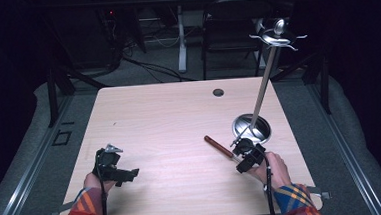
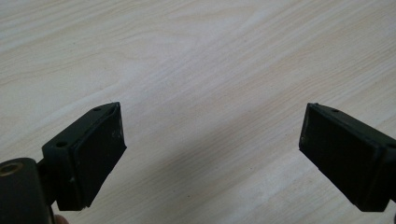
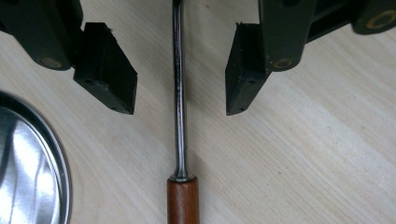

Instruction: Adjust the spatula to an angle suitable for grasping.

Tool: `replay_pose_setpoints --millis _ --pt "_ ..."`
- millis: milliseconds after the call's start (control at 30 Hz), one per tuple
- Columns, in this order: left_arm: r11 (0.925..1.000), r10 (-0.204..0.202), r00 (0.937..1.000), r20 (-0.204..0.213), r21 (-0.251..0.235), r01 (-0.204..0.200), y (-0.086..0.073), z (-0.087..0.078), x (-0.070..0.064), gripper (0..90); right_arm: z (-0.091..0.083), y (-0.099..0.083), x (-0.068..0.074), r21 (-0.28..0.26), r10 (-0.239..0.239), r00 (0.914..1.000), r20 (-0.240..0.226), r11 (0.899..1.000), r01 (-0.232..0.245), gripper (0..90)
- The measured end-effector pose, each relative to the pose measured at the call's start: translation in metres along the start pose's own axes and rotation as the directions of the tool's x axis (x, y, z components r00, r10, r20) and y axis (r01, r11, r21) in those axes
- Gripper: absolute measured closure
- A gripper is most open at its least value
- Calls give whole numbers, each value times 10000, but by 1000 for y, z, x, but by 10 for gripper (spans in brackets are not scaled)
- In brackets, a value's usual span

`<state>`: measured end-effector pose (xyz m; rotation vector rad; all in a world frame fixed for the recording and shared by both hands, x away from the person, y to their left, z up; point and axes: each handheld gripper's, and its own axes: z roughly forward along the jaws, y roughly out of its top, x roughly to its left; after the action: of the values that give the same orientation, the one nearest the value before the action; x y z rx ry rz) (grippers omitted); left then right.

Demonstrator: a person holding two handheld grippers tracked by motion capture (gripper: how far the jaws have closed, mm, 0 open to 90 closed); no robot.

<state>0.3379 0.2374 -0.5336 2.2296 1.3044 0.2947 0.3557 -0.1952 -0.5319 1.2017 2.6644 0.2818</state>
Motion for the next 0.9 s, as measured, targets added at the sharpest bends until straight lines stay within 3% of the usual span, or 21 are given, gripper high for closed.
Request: replay_pose_setpoints --millis 267,467,533,733,900 --pt "10000 71 10000 36 -4 -71 -1 0 0 67 5 14 2 117 -421 9989 214 9991 419 585" --pt "10000 -18 10000 -86 -17 18 -5 -4 2 69 7 22 0 81 -375 9993 18 9993 375 689" --pt "10000 -11 9999 -105 0 11 -5 -4 2 69 9 22 0 -91 -258 9996 -68 9996 258 697" --pt "10000 -7 9999 -145 60 8 -6 -3 1 70 12 29 -1 277 -703 9975 -91 9971 705 719" --pt "10000 43 9999 -145 57 -43 -6 -3 1 71 17 31 1 244 -758 9971 58 9968 756 728"
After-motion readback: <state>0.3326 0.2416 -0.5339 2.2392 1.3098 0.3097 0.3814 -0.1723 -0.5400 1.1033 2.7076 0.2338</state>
